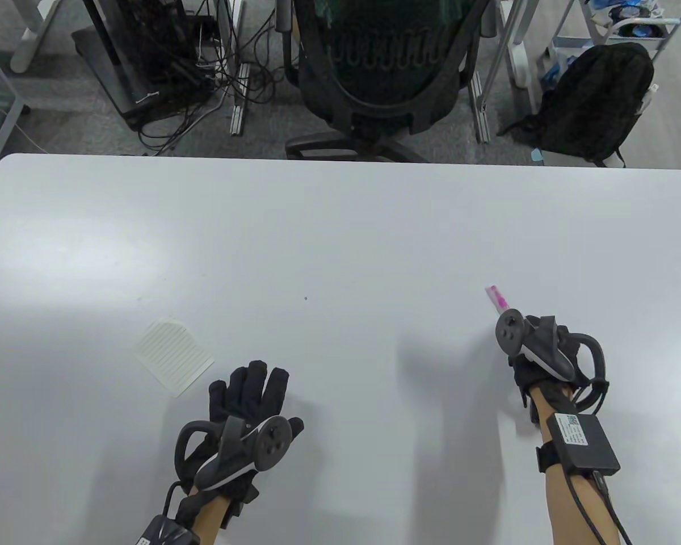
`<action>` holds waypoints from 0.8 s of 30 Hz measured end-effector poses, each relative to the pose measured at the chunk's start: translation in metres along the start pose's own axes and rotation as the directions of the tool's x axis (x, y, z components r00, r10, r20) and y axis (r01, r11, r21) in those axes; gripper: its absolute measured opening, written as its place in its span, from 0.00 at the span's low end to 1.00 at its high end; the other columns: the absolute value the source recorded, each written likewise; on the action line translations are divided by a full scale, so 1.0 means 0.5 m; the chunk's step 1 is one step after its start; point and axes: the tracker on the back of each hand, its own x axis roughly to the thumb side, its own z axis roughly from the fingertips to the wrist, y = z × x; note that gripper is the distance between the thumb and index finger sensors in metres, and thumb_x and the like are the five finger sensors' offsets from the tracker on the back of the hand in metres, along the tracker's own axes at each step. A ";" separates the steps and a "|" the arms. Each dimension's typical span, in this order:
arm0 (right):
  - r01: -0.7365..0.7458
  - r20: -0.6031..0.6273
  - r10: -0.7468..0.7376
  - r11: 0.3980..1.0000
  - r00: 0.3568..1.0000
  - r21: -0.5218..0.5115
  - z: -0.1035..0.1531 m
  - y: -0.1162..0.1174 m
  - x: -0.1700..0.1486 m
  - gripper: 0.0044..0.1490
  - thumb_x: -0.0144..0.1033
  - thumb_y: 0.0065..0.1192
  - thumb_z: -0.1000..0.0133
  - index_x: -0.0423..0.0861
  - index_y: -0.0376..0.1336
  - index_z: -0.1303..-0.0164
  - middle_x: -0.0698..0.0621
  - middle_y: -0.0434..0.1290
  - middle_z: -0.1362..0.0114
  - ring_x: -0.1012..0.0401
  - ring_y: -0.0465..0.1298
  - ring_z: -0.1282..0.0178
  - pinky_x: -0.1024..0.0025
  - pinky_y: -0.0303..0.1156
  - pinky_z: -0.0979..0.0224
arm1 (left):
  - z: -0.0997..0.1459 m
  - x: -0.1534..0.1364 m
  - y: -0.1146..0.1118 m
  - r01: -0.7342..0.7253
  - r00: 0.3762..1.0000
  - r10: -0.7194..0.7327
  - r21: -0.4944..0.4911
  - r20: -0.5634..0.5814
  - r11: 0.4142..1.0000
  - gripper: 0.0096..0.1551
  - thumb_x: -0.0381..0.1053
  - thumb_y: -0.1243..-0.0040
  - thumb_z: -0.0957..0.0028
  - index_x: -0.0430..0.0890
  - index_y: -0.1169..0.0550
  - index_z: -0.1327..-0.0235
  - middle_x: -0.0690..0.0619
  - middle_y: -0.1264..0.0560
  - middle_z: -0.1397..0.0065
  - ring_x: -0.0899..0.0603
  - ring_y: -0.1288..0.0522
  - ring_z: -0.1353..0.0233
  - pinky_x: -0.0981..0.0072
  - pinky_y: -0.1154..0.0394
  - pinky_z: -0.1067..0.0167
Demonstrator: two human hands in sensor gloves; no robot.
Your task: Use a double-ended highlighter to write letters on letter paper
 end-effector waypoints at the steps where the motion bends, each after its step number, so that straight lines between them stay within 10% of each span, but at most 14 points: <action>1: 0.003 -0.002 -0.003 1.000 1.000 -0.012 -0.001 0.001 -0.001 0.34 0.44 0.60 0.42 0.32 0.66 0.36 0.34 0.76 0.42 0.42 0.77 0.49 0.35 0.72 0.38 | 0.000 0.000 0.000 0.001 1.000 -0.001 0.001 -0.001 1.000 0.49 0.71 0.61 0.38 0.47 0.53 0.11 0.36 0.54 0.09 0.28 0.49 0.12 0.24 0.50 0.22; 13: -0.012 0.233 0.063 0.976 0.970 -0.215 0.132 -0.085 0.079 0.32 0.46 0.61 0.43 0.38 0.66 0.36 0.39 0.76 0.36 0.43 0.78 0.41 0.37 0.72 0.34 | 0.004 0.003 0.010 -0.039 0.999 0.039 0.028 0.012 0.999 0.50 0.71 0.62 0.38 0.46 0.55 0.11 0.36 0.56 0.09 0.28 0.49 0.12 0.25 0.50 0.22; 24: 0.153 0.531 0.020 0.948 0.847 -0.280 0.305 -0.069 0.237 0.32 0.46 0.61 0.43 0.39 0.64 0.35 0.40 0.74 0.36 0.44 0.77 0.40 0.37 0.71 0.32 | 0.015 0.027 0.025 -0.063 0.997 0.058 0.096 0.053 0.993 0.52 0.69 0.60 0.37 0.45 0.59 0.12 0.38 0.52 0.10 0.32 0.45 0.12 0.26 0.48 0.21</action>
